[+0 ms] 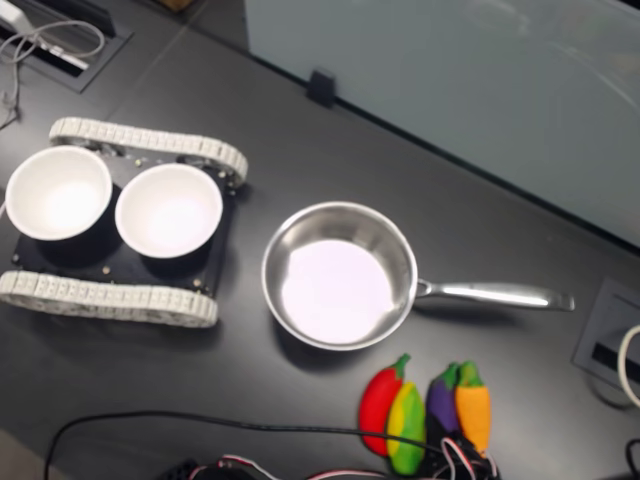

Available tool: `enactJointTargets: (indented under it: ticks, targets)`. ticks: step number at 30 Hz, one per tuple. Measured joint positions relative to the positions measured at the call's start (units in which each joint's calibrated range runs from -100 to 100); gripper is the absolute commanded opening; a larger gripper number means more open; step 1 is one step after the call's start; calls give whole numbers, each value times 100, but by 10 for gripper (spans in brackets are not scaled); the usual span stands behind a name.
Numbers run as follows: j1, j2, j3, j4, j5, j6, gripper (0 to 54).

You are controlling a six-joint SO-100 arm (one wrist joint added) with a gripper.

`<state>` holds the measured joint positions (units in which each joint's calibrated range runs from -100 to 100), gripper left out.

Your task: Pick up the brinjal and place them in the pan

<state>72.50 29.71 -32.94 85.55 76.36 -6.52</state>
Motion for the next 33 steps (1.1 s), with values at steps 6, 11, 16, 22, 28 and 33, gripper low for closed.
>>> enactJointTargets:
  ticks: [6,11,16,22,28,33]
  targets:
    - [-154,109,-27,17,-103,92,211]
    - [-176,126,-27,25,-171,92,121]
    - [-242,118,-27,42,-200,119,21]
    - [-297,109,-18,59,-274,129,2]
    - [-297,109,-18,59,-479,129,2]
    - [-297,59,-18,59,-899,28,2]
